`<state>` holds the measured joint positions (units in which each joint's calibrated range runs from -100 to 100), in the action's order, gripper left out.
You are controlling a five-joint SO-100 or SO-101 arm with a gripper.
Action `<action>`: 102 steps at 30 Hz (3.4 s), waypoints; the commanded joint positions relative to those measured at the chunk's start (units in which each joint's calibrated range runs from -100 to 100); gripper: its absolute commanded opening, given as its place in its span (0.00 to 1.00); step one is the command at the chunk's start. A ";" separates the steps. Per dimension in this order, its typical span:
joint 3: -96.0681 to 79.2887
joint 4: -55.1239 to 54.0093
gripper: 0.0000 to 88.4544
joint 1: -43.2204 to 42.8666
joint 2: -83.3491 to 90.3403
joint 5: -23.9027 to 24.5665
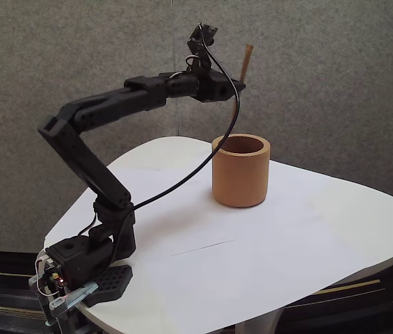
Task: Grab the pen and put it in the pen holder.
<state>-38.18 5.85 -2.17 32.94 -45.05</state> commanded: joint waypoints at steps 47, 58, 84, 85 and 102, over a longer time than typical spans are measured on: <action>-22.92 -26.44 0.01 0.70 1.43 0.17; -21.21 -26.69 0.01 0.70 -1.91 0.23; -11.82 -25.76 0.01 0.56 -12.24 -0.14; -11.82 -25.76 0.01 0.56 -12.89 -0.19; -10.11 -25.76 0.01 0.63 -16.96 -0.19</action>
<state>-51.71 -19.75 -1.36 15.75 -45.05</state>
